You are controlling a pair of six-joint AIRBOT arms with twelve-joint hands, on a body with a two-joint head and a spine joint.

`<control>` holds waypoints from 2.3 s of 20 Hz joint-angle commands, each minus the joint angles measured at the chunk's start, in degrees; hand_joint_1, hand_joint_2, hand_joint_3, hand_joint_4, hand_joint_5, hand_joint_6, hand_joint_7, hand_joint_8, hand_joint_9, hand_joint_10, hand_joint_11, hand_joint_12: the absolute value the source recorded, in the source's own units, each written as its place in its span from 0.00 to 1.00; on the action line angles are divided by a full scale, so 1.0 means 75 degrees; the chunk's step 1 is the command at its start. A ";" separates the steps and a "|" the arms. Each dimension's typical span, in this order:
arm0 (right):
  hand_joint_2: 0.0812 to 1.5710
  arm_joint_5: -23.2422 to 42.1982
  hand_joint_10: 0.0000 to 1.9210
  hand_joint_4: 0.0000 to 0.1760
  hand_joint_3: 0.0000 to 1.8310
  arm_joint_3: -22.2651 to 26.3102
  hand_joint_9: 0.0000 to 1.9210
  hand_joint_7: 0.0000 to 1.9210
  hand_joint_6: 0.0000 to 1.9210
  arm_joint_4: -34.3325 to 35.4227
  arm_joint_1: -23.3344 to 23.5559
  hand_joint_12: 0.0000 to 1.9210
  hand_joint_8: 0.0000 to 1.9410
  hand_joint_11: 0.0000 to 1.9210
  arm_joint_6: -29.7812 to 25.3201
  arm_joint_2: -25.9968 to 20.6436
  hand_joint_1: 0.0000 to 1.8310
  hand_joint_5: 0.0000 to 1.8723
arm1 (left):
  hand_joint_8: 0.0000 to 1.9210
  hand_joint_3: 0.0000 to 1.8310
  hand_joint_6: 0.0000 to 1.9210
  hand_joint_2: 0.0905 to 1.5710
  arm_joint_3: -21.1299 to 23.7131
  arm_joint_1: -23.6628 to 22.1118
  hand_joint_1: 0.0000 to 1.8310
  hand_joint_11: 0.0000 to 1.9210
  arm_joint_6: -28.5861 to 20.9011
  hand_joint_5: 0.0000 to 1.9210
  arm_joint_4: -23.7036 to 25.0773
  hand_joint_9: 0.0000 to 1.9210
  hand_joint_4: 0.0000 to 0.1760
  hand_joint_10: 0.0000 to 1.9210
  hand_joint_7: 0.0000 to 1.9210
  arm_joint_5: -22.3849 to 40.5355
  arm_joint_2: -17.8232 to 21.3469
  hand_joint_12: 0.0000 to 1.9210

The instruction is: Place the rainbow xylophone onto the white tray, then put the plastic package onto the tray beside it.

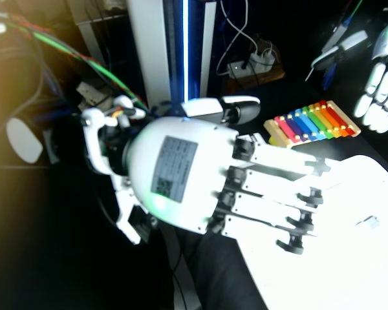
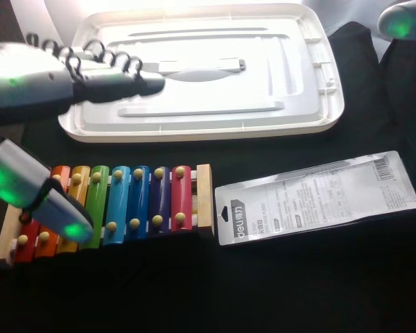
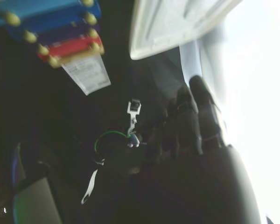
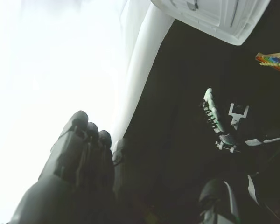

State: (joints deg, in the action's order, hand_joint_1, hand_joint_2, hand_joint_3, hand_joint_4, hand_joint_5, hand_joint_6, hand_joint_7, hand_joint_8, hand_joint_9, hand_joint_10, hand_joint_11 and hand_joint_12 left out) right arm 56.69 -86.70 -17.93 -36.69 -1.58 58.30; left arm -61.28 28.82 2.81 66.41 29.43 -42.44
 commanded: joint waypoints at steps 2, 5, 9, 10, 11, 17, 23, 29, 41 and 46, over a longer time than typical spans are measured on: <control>0.46 0.0778 0.00 0.46 0.00 -0.0030 0.07 0.09 0.00 0.0350 0.0081 0.06 0.00 0.06 -0.0069 -0.0012 0.28 0.14 | 0.00 0.00 0.00 0.39 -0.0042 0.0132 0.33 0.00 -0.0174 0.00 -0.0437 0.06 0.00 0.00 0.03 0.0298 -0.0058 0.18; 0.46 0.0779 0.00 0.48 0.00 -0.0022 0.04 0.07 0.00 0.0351 0.0081 0.05 0.00 0.02 -0.0079 -0.0011 0.30 0.13 | 0.00 0.00 0.00 0.35 -0.0198 0.0394 0.32 0.04 -0.0250 0.00 -0.0439 0.07 0.00 0.00 0.04 0.0193 -0.0296 0.13; 0.46 0.0781 0.00 0.48 0.00 0.0006 0.04 0.06 0.00 0.0333 0.0081 0.07 0.00 0.06 -0.0084 0.0001 0.29 0.12 | 0.00 0.00 0.00 0.36 -0.0377 0.0648 0.29 0.05 -0.0346 0.00 -0.0439 0.03 0.00 0.00 0.01 0.0054 -0.0546 0.09; 0.46 0.0782 0.01 0.50 0.00 0.0009 0.05 0.07 0.00 0.0333 0.0081 0.07 0.01 0.07 -0.0084 0.0001 0.28 0.12 | 0.00 0.00 0.00 0.36 -0.0402 0.0685 0.27 0.05 -0.0349 0.00 -0.0436 0.03 0.00 0.00 0.00 0.0019 -0.0600 0.09; 0.46 0.0783 0.01 0.47 0.00 0.0012 0.06 0.08 0.00 0.0332 0.0081 0.08 0.01 0.08 -0.0084 0.0001 0.29 0.12 | 0.00 0.00 0.00 0.37 -0.0411 0.0722 0.27 0.05 -0.0349 0.00 -0.0436 0.02 0.00 0.00 0.00 0.0009 -0.0628 0.09; 0.45 0.0783 0.00 0.54 0.00 0.0017 0.06 0.08 0.00 0.0319 0.0081 0.30 0.00 0.00 -0.0084 0.0018 0.29 0.10 | 0.00 0.00 0.00 0.35 -0.0572 0.0832 0.27 0.07 -0.0951 0.00 0.0146 0.02 0.00 0.00 0.00 -0.0026 -0.0887 0.09; 0.45 0.0785 0.00 0.48 0.00 0.0018 0.08 0.10 0.00 0.0318 0.0081 0.28 0.00 0.00 -0.0084 0.0040 0.29 0.09 | 0.00 0.00 0.00 0.34 -0.0756 0.0950 0.27 0.00 -0.1093 0.00 0.0355 0.00 0.00 0.00 0.00 -0.0148 -0.1162 0.23; 0.45 0.0786 0.00 0.44 0.00 0.0018 0.08 0.11 0.00 0.0312 0.0081 0.26 0.00 0.01 -0.0084 0.0073 0.28 0.09 | 0.00 0.00 0.00 0.31 -0.0858 0.1117 0.29 0.02 -0.1242 0.00 0.0526 0.01 0.00 0.00 0.00 -0.0205 -0.1384 0.23; 0.45 0.0802 0.00 0.45 0.00 0.0029 0.09 0.11 0.00 0.0289 0.0081 0.23 0.00 0.03 -0.0084 0.0089 0.28 0.09 | 0.00 0.00 0.00 0.48 -0.0996 0.1291 0.67 0.02 -0.1635 0.05 0.1243 0.12 0.00 0.00 0.11 -0.0428 -0.1786 0.29; 0.47 0.0809 0.00 0.41 0.00 0.0027 0.09 0.12 0.00 0.0289 0.0081 0.22 0.00 0.05 -0.0084 0.0104 0.27 0.08 | 0.00 0.01 0.01 0.54 -0.0999 0.1336 0.68 0.04 -0.1634 0.11 0.1278 0.17 0.00 0.01 0.15 -0.0473 -0.1838 0.36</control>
State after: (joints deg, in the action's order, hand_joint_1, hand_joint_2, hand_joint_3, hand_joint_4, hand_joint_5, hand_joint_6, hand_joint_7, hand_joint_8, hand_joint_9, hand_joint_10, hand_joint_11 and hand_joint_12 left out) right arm 56.73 -86.46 -19.16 -36.69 -1.67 58.92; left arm -68.79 38.57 -9.50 75.46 24.97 -55.48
